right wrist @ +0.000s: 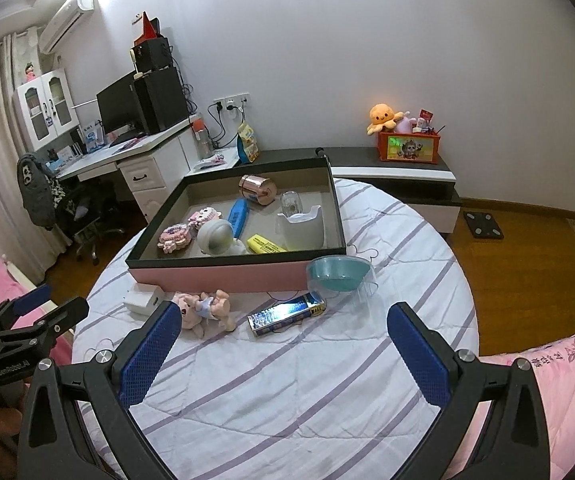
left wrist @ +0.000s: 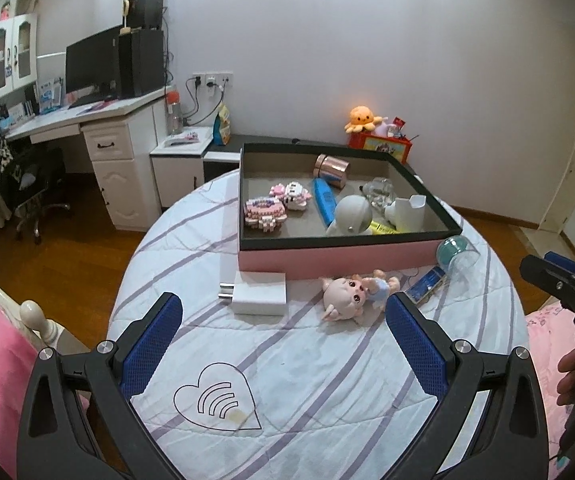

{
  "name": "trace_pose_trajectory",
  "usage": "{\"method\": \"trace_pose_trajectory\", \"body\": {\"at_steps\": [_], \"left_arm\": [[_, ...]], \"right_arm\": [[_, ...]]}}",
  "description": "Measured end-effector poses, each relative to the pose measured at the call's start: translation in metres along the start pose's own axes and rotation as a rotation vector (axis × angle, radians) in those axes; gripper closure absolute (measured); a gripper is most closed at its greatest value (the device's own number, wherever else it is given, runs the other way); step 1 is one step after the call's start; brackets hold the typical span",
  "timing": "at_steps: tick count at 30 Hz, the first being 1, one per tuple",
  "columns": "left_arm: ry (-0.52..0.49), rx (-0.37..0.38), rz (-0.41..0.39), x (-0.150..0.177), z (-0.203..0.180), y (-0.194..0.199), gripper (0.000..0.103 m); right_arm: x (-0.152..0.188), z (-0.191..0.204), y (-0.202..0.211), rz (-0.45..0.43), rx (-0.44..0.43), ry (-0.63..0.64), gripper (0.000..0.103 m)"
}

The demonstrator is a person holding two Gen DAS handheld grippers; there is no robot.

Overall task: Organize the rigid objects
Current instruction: 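Withdraw both tools from the tray toward the charger and clear container, then grasp the white charger with the left tool while the right tool grasps the teal-lidded container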

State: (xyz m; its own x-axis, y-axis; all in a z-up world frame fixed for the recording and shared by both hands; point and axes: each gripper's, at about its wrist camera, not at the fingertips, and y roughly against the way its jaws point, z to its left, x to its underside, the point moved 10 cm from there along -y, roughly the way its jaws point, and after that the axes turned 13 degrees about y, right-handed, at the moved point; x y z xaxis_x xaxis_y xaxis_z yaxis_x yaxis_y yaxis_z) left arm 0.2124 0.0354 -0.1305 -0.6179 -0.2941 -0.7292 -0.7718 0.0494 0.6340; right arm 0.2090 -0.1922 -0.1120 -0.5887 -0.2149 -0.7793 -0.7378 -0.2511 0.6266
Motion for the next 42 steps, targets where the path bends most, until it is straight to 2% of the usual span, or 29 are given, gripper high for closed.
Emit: {"method": "trace_pose_trajectory", "body": {"at_steps": [8,20,29,33,35,36,37,39,40,41,42], "left_arm": [[0.014,-0.02,0.045,0.009,0.01,-0.024,0.0],[0.02,-0.094,0.154,0.022,0.034,-0.096,0.0],[0.02,-0.129,0.194,0.023,0.04,-0.131,0.0],[0.005,-0.116,0.205,0.022,0.036,-0.138,0.008],[-0.002,-0.105,0.198,0.02,0.033,-0.138,0.019],[-0.004,-0.102,0.191,0.019,0.033,-0.137,0.03],[-0.004,-0.101,0.187,0.018,0.034,-0.136,0.036],[0.014,-0.082,0.185,0.016,0.035,-0.135,0.036],[0.018,-0.077,0.183,0.016,0.035,-0.134,0.036],[0.02,-0.074,0.182,0.016,0.035,-0.133,0.036],[0.02,-0.071,0.18,0.017,0.034,-0.132,0.036]], "right_arm": [[0.008,-0.009,-0.02,0.045,0.009,-0.015,0.0],[0.024,-0.04,-0.077,0.151,0.034,-0.065,0.0],[0.029,-0.059,-0.114,0.201,0.041,-0.093,0.0],[0.03,-0.063,-0.129,0.216,0.039,-0.093,0.0],[0.031,-0.063,-0.135,0.216,0.02,-0.095,0.0],[0.032,-0.063,-0.139,0.217,0.006,-0.1,0.0],[0.033,-0.062,-0.141,0.218,-0.003,-0.101,0.002],[0.035,-0.062,-0.142,0.216,-0.021,-0.101,0.017],[0.034,-0.06,-0.141,0.205,-0.034,-0.101,0.028],[0.033,-0.058,-0.139,0.201,-0.042,-0.099,0.033],[0.032,-0.057,-0.138,0.203,-0.044,-0.089,0.033]]}}
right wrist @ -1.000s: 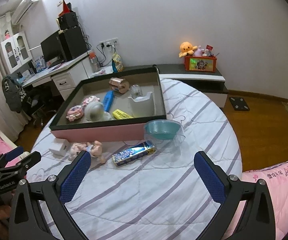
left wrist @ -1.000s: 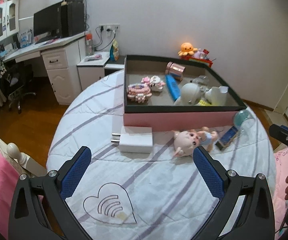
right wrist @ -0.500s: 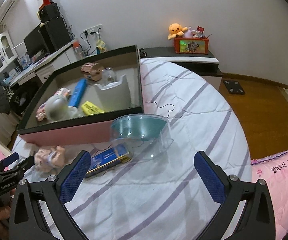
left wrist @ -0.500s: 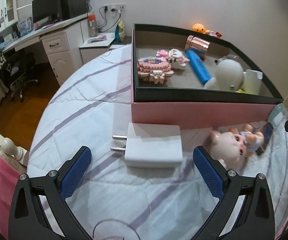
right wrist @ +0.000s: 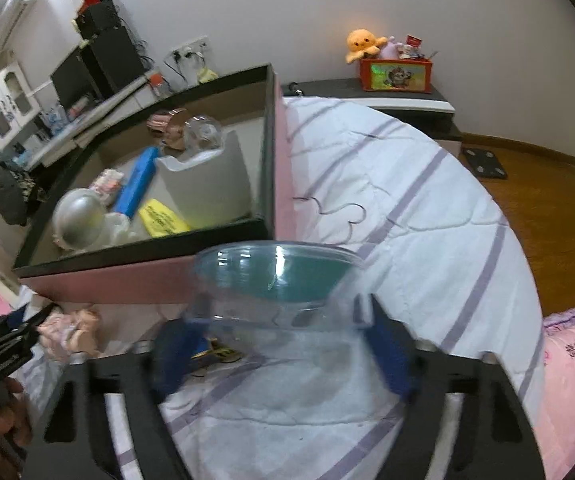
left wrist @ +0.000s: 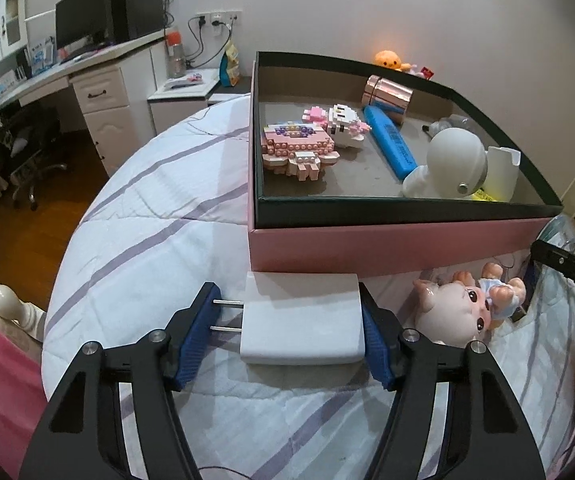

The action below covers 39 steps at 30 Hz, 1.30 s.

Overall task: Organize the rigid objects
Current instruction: 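Grasp the white charger with the left tool while the right tool grasps the teal-lidded container, then carry both items into the box tray and open both tools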

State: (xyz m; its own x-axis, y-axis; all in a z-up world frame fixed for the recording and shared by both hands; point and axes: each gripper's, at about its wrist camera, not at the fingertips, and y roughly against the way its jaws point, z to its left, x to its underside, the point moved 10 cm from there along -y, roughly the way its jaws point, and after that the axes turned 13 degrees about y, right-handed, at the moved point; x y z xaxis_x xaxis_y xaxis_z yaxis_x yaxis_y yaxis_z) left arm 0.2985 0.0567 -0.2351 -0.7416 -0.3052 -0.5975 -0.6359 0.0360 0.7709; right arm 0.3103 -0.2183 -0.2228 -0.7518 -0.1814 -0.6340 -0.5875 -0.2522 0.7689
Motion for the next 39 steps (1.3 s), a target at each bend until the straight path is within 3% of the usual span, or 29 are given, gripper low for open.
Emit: {"method": "trace_pose_trajectory", "body": {"at_steps": [10,21,31,39], "left_arm": [[-0.012,0.024,-0.019,0.004,-0.007,0.022,0.036],[-0.037,0.066,-0.09,-0.018,-0.02,0.06,0.036],[-0.067,0.127,-0.17,-0.071,-0.047,0.079,0.036],[-0.086,0.154,-0.179,-0.123,-0.076,0.049,0.036]], "right_arm": [[0.0,0.008,0.026,-0.038,-0.023,0.01,0.034],[-0.019,0.025,0.058,-0.101,-0.038,0.048,0.034],[-0.086,0.05,0.076,-0.201,-0.048,0.146,0.034],[-0.136,0.06,0.033,-0.179,-0.09,0.162,0.034]]}}
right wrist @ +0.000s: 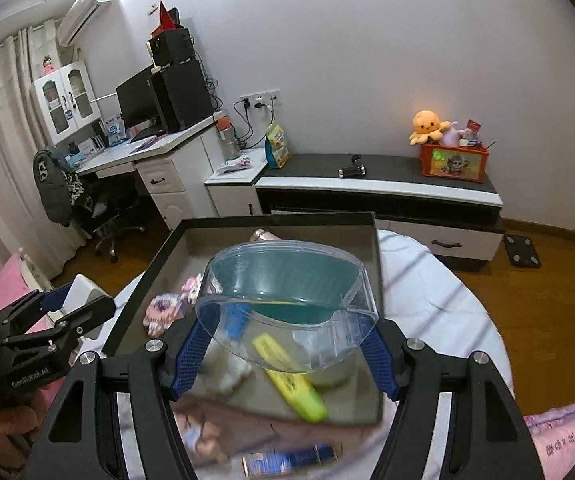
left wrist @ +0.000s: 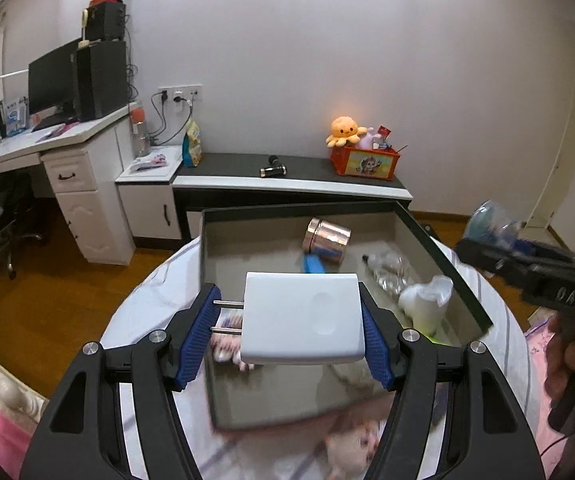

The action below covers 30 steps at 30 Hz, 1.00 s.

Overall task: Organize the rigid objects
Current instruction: 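Carry both items into the box tray and open both tools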

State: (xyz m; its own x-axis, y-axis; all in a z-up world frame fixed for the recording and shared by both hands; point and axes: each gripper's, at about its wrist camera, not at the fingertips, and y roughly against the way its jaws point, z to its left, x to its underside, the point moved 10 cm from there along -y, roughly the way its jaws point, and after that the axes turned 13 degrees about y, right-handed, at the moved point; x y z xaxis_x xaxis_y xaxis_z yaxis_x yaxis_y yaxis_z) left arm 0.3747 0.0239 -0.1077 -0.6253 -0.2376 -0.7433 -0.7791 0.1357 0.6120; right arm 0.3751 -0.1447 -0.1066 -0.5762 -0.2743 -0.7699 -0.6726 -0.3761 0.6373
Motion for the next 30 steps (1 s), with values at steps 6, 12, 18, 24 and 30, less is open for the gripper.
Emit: {"method": "trace_pose_trajectory", "body": {"at_steps": [6,12,18,24,30], "left_arm": [[-0.01,-0.007,0.04,-0.006,-0.01,-0.044,0.036],[-0.017,-0.028,0.104,0.007,-0.013,-0.078,0.036],[-0.013,-0.077,0.104,0.013,-0.005,-0.08,0.013],[0.016,-0.086,0.038,0.005,0.003,-0.052,0.0],[0.039,-0.079,0.006,0.011,0.009,-0.016,0.0]], "right_arm": [[0.006,-0.01,-0.042,0.073,-0.014,-0.033,0.034],[0.018,-0.022,-0.065,0.127,-0.011,-0.057,0.033],[0.025,-0.028,-0.066,0.136,-0.007,-0.086,0.02],[0.024,-0.032,-0.048,0.118,0.052,-0.099,0.015],[0.027,-0.03,-0.02,0.082,0.087,-0.119,0.014]]}}
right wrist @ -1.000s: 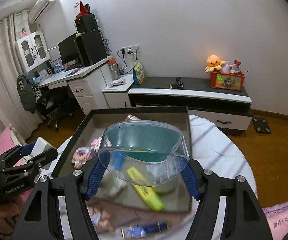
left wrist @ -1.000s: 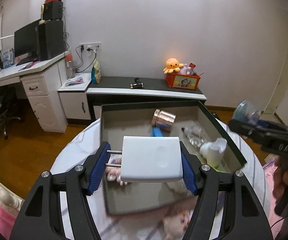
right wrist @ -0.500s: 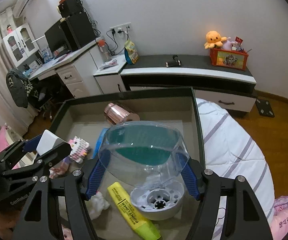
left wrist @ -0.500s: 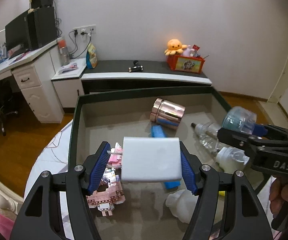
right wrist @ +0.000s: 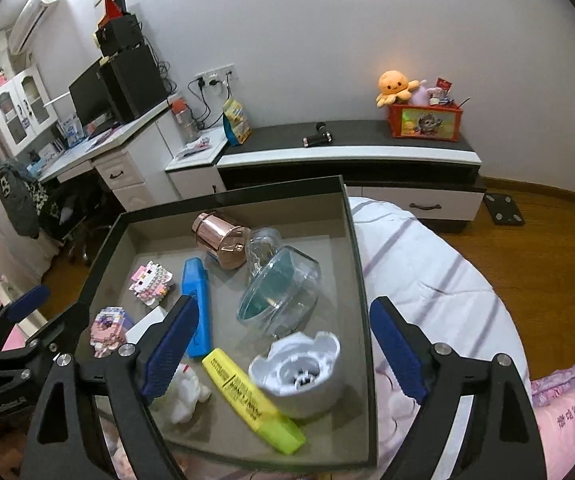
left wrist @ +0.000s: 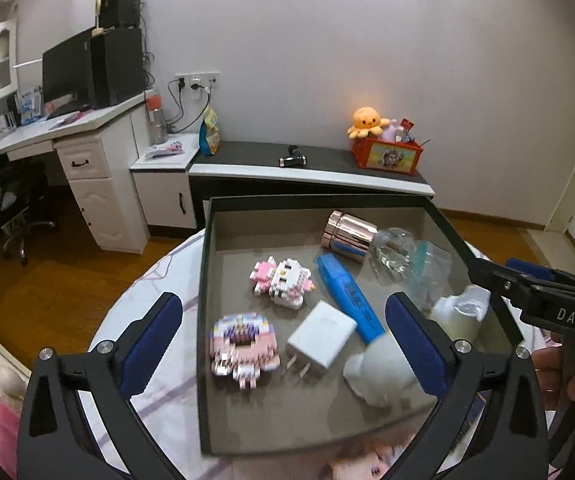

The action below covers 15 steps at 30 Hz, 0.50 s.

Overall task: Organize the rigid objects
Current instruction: 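Carry both items into the box tray and open both tools, then withdraw both tools from the tray toward the doll and blue box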

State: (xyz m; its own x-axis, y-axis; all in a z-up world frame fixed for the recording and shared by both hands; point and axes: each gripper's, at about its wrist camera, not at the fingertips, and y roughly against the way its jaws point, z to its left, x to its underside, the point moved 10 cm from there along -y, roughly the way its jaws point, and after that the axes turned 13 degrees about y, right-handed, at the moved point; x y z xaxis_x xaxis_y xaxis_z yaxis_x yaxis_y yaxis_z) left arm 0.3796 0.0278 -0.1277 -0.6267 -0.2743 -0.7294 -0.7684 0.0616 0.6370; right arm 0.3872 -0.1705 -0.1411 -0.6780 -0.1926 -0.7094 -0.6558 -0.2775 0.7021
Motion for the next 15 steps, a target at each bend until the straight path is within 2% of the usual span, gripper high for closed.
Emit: {"method": "trace_pose_trajectory", "body": {"at_steps": [8,15], "left_arm": [[0.007,0.015,-0.042,0.015,0.006,0.057,0.0],[0.019,0.015,-0.071,0.033,0.01,0.096,0.0]], "right_arm": [[0.011,0.02,0.052,-0.074,0.002,0.03,0.014],[0.024,0.039,0.099,-0.14,0.04,0.069,0.014]]}}
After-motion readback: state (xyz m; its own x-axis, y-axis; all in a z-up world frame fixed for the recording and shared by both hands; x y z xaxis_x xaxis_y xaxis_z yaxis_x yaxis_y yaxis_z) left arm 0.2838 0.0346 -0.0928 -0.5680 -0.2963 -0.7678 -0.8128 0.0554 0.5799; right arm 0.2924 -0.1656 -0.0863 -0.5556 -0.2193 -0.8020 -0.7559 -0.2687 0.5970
